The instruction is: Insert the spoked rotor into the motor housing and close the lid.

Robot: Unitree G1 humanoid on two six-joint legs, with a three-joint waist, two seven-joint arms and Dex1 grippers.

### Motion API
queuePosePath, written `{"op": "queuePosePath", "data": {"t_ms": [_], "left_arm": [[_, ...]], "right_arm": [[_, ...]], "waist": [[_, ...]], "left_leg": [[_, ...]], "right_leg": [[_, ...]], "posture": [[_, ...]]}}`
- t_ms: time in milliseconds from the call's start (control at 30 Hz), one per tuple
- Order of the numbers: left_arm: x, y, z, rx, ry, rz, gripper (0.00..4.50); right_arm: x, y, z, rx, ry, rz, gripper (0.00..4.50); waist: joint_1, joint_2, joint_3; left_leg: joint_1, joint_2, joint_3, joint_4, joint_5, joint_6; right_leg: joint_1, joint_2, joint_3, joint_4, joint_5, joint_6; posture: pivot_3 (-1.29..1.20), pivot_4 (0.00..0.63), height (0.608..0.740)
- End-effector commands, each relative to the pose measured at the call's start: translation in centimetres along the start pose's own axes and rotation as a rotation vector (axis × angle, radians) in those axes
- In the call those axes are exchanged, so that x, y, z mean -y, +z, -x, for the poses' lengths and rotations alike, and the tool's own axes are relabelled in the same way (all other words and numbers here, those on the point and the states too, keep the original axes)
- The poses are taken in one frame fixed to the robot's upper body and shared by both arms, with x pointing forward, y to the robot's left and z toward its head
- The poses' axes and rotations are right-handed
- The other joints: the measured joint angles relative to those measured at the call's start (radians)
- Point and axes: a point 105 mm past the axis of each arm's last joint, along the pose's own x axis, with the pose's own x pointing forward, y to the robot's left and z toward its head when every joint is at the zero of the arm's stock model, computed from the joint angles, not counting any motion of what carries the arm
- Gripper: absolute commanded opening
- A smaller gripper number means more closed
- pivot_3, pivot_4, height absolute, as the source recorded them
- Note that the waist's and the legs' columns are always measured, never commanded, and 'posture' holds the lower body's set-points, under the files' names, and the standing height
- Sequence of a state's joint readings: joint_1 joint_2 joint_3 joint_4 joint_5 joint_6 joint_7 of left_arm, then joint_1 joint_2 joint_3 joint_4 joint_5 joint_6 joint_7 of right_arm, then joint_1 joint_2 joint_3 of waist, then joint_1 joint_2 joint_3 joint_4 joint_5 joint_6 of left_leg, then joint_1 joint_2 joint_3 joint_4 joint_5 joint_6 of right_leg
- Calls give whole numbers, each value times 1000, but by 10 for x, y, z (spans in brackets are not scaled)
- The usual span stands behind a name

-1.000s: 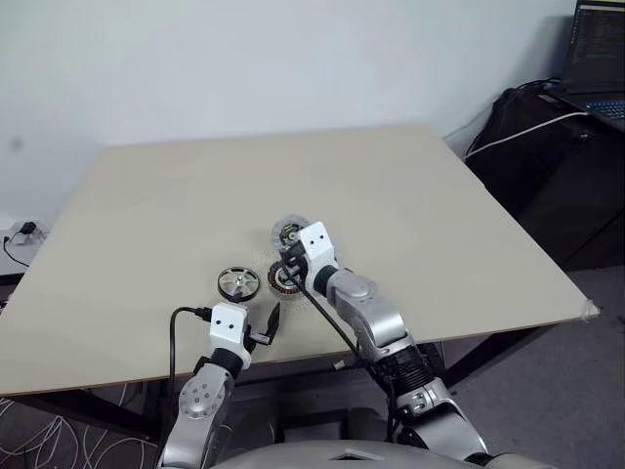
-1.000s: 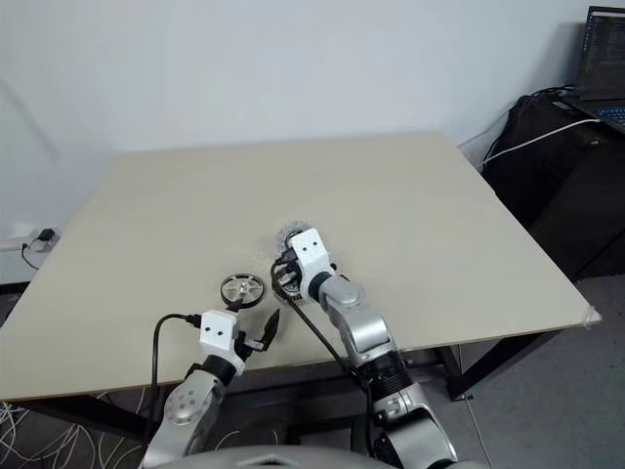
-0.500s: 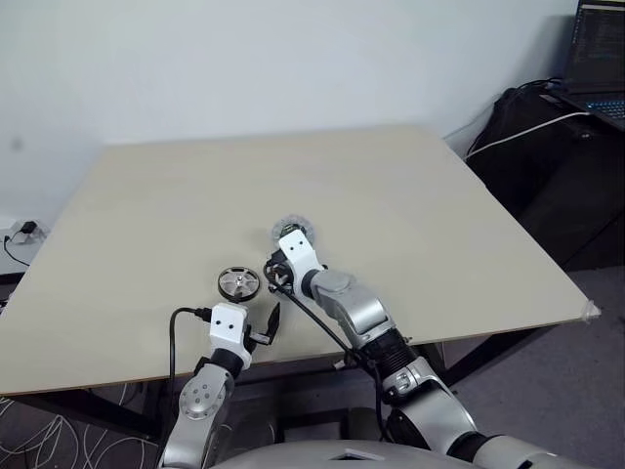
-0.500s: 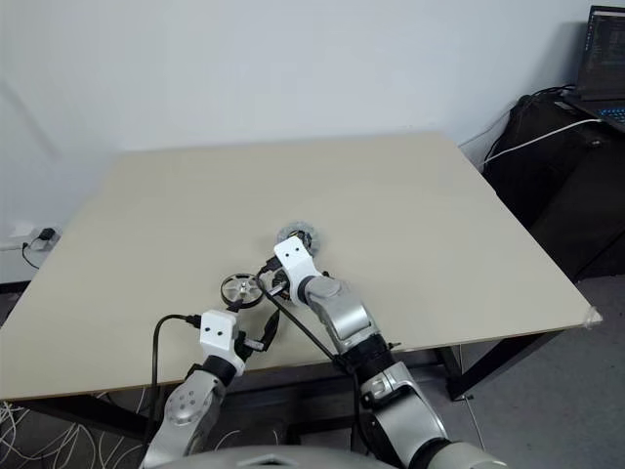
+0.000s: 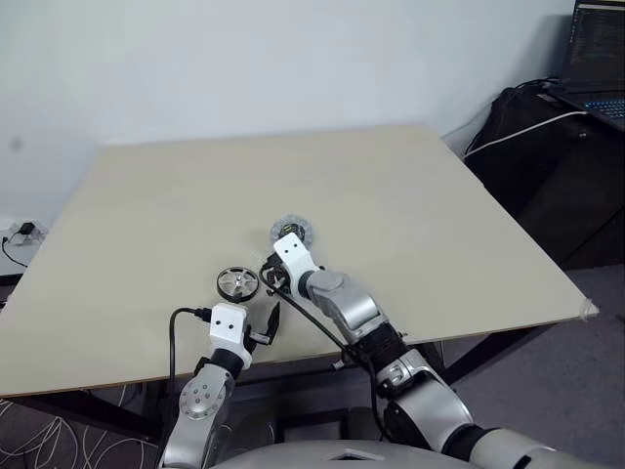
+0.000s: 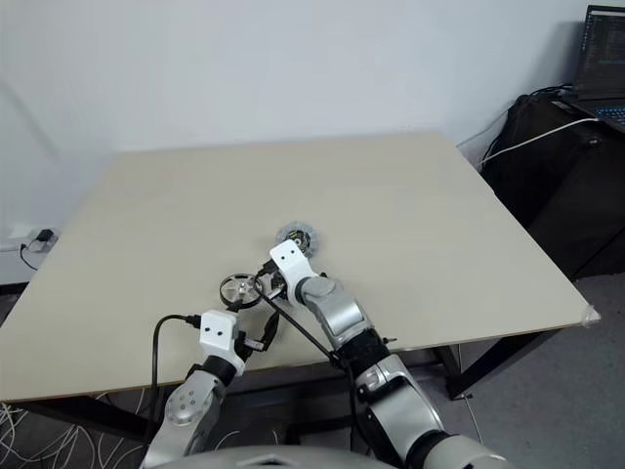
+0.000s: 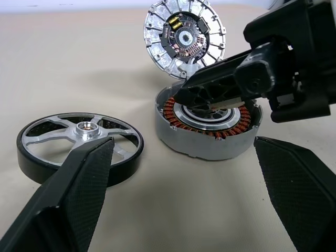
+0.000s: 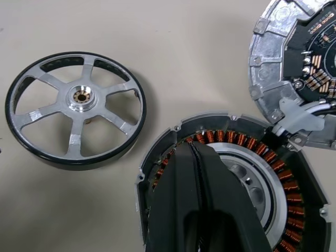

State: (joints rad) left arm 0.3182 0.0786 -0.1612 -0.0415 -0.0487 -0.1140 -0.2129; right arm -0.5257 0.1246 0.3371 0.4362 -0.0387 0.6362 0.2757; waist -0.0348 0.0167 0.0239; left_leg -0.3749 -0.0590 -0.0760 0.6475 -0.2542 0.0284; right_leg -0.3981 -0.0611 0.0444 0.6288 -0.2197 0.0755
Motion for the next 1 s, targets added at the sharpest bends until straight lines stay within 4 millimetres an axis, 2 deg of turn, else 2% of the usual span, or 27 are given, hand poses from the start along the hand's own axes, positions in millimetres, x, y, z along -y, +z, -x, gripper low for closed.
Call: {"op": "queuePosePath", "data": {"t_ms": [33, 733, 1000], "left_arm": [[-1, 10, -2, 45, 5, -5, 4500], [0, 10, -3, 42, -3, -6, 4500], [0, 10, -3, 41, -6, -4, 4500]], "right_arm": [[2, 17, 0, 57, -18, 16, 24], [11, 3, 6, 27, -48, 2, 24], [10, 5, 10, 39, -44, -1, 24]], "waist": [[-1, 0, 0], [-1, 0, 0], [-1, 0, 0]], "left_leg": [[0, 0, 0, 0, 0, 0], [0, 0, 0, 0, 1, 1], [0, 0, 0, 0, 1, 1]], "right_leg": [[0, 0, 0, 0, 0, 0], [0, 0, 0, 0, 0, 0], [0, 0, 0, 0, 0, 1]], "posture": [[0, 0, 740], [0, 0, 740], [0, 0, 740]]}}
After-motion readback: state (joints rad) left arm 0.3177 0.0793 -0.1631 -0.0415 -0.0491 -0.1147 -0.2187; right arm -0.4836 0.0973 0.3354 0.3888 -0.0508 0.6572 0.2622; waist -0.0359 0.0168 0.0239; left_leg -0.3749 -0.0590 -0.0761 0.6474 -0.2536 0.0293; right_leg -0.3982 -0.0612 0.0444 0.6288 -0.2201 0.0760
